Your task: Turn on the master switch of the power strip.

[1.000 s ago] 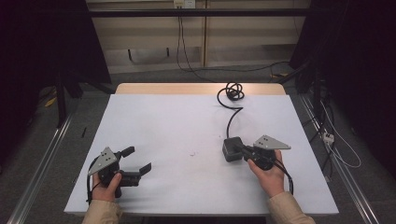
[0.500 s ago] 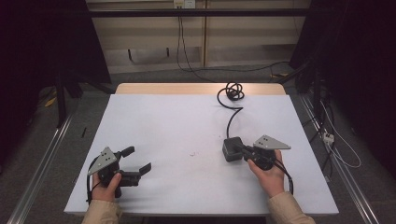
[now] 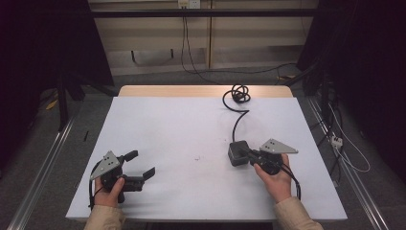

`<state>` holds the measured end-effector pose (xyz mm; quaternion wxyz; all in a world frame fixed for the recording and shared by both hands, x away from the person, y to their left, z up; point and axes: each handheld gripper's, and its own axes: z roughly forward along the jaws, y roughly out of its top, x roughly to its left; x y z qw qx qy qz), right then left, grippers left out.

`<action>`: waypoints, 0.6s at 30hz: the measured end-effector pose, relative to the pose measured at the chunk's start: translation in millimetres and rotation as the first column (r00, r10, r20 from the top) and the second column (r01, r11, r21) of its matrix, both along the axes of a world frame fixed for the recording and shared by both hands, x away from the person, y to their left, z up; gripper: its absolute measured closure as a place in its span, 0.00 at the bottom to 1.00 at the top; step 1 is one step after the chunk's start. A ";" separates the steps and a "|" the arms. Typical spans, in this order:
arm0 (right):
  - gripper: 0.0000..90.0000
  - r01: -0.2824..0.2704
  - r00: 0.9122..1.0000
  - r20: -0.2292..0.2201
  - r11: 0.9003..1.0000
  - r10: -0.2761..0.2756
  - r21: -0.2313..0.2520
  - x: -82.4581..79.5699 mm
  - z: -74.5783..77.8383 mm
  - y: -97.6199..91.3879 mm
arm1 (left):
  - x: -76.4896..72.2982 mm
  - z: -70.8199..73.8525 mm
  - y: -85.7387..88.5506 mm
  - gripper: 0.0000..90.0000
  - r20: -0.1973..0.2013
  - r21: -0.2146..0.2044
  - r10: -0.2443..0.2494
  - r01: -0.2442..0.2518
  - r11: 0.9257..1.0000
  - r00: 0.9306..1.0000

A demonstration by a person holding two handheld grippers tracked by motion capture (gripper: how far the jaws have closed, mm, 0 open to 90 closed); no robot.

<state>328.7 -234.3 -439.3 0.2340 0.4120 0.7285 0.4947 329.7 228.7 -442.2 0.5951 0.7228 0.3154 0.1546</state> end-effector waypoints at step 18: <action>1.00 0.002 1.000 -0.001 1.000 -0.002 -0.008 -0.5 -0.3 0.8 | -0.1 -0.1 -0.4 0.03 0.000 0.002 0.000 0.000 1.000 1.000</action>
